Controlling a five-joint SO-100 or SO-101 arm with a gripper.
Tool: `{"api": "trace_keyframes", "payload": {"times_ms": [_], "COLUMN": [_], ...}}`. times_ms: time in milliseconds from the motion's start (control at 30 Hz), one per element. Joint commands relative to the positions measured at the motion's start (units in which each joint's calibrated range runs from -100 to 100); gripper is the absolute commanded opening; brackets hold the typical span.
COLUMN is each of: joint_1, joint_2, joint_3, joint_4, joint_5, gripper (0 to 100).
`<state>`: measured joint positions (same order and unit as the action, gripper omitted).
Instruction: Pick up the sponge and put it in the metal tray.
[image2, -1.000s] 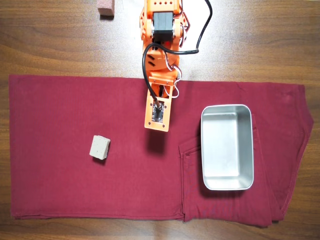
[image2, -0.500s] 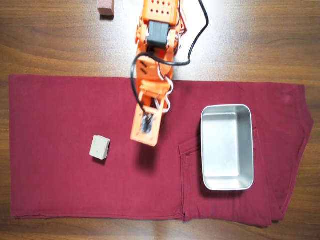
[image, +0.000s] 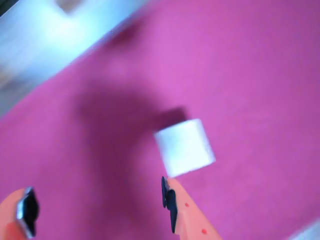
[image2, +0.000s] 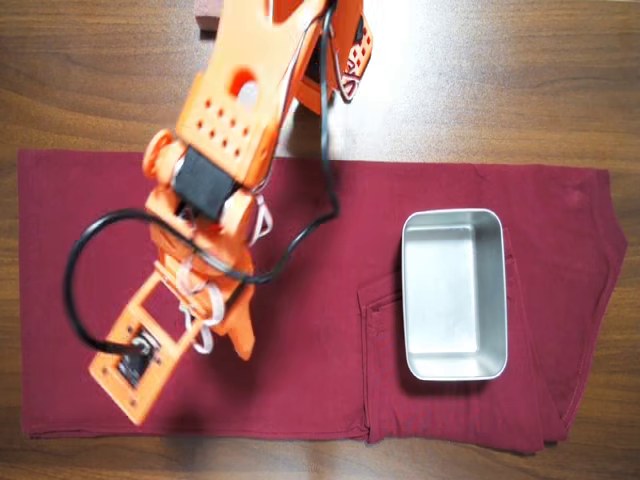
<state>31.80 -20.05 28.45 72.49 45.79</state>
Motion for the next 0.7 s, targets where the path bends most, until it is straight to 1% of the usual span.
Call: {"api": "trace_keyframes", "payload": {"times_ms": [0,167,267,367,467,533,667], "joint_1": [4.86,11.00,11.19,12.05,12.53,13.21,11.77], "joint_2": [6.96,20.81,24.45,23.74,23.56,25.42,32.26], "joint_3": [-9.29,-22.22,-25.13,-25.22,-27.13,-30.77,-31.14], "joint_4": [4.09,14.69,18.66,20.50,21.70,22.53,17.92], "joint_5": [-0.10,1.66,3.03,4.64,4.69,4.84,4.10], "gripper": [34,37,38,43,46,47,45]}}
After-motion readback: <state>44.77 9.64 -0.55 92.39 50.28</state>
